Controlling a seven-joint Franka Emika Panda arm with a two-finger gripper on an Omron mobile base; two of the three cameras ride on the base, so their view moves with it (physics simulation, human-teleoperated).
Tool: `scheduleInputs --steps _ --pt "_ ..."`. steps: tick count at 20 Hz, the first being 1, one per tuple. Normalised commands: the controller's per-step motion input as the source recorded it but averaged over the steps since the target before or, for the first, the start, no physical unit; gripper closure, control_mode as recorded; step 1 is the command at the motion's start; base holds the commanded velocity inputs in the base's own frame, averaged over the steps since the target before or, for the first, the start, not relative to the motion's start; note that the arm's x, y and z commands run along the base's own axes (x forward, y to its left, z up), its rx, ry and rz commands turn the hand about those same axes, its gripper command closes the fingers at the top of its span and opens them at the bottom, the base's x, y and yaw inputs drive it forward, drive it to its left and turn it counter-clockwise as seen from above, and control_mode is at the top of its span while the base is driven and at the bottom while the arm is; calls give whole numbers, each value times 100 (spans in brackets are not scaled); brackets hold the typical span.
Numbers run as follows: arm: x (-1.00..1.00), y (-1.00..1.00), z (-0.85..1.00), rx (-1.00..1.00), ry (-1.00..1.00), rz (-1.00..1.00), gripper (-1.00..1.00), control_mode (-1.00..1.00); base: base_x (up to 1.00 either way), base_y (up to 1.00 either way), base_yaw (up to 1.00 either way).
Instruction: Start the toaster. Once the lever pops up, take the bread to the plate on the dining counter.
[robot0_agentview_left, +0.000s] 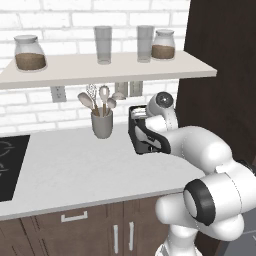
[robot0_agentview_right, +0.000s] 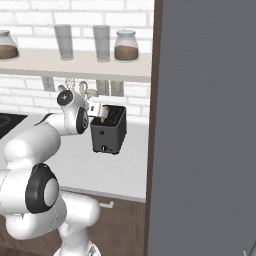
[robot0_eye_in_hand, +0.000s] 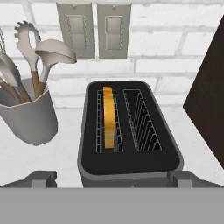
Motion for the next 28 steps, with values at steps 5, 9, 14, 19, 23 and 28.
scheduleInputs --steps 5,9,14,19,23,28 --pt "0 0 0 0 0 0 -100 -100 0 0 0" --pt "0 0 0 0 0 0 -100 -100 0 0 0" --pt "0 0 0 0 0 0 -100 -100 0 0 0" --pt "0 0 0 0 0 0 -100 -100 0 0 0" --pt "0 0 0 0 0 0 -100 -100 0 0 0" --pt "0 0 0 0 0 0 -100 -100 0 0 0"
